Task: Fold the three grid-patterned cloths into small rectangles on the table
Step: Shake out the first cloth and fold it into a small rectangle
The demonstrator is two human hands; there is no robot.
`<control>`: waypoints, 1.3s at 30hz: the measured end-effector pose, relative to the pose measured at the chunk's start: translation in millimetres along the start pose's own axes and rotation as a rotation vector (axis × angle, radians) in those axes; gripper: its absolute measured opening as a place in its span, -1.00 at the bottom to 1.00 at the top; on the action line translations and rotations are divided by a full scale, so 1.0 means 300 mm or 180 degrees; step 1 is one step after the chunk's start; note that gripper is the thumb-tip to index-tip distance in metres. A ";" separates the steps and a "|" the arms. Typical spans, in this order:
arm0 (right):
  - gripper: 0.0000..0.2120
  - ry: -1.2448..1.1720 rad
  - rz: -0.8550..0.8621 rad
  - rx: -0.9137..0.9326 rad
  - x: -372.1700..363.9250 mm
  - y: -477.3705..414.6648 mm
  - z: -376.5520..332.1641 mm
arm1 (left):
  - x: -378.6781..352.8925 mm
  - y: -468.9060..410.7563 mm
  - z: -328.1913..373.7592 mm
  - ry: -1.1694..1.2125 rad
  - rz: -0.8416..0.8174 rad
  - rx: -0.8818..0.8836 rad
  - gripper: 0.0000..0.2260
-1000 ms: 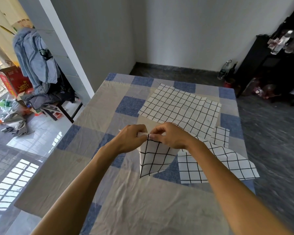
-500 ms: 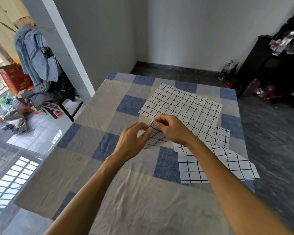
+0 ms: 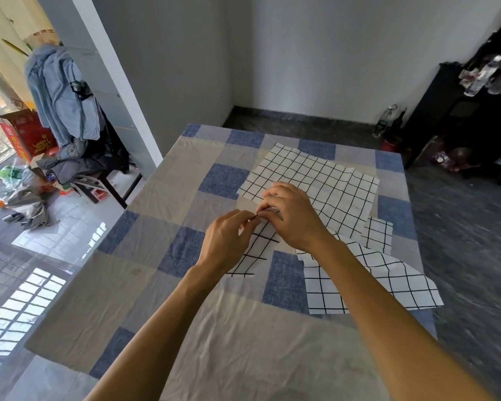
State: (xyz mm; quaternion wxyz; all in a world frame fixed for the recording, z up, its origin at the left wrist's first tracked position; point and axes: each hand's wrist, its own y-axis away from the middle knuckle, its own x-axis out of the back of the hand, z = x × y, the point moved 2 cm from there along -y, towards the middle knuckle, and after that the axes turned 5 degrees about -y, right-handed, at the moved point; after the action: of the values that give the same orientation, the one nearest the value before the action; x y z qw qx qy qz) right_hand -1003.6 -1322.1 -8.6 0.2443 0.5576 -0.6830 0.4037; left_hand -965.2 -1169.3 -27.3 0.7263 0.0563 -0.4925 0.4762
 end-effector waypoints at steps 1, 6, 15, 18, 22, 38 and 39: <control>-0.86 -0.0130 0.0050 -0.0020 0.003 -0.002 0.003 | 0.003 0.003 -0.004 0.0012 0.0033 0.0019 -0.84; -0.89 -0.0401 0.0450 -0.0226 0.051 0.003 0.050 | 0.014 0.035 -0.060 -0.0017 0.0157 0.0141 -0.87; -0.75 0.0601 0.0146 0.0006 0.005 0.032 0.014 | 0.022 0.004 -0.047 -0.0544 -0.0114 -0.0179 -0.95; -0.80 0.0671 -0.0072 0.0123 -0.042 0.032 -0.017 | 0.020 0.000 -0.010 -0.0639 -0.0178 -0.0313 -0.93; -0.82 0.0564 0.0075 0.0069 -0.042 0.036 0.001 | 0.034 0.007 -0.026 -0.0465 -0.0072 -0.0257 -0.94; -0.78 0.0288 0.0029 -0.0026 -0.022 0.081 0.038 | 0.026 -0.003 -0.028 -0.0808 -0.0280 -0.0456 -0.93; -0.76 0.0234 -0.0013 0.0046 -0.031 0.080 0.026 | 0.023 -0.012 -0.019 -0.0898 -0.0346 -0.0524 -0.91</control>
State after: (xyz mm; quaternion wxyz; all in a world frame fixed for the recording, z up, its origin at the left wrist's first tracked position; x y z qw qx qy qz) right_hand -1023.1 -1321.9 -27.0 0.2661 0.5455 -0.6695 0.4283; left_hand -958.5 -1163.7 -23.6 0.6768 0.0895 -0.6232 0.3816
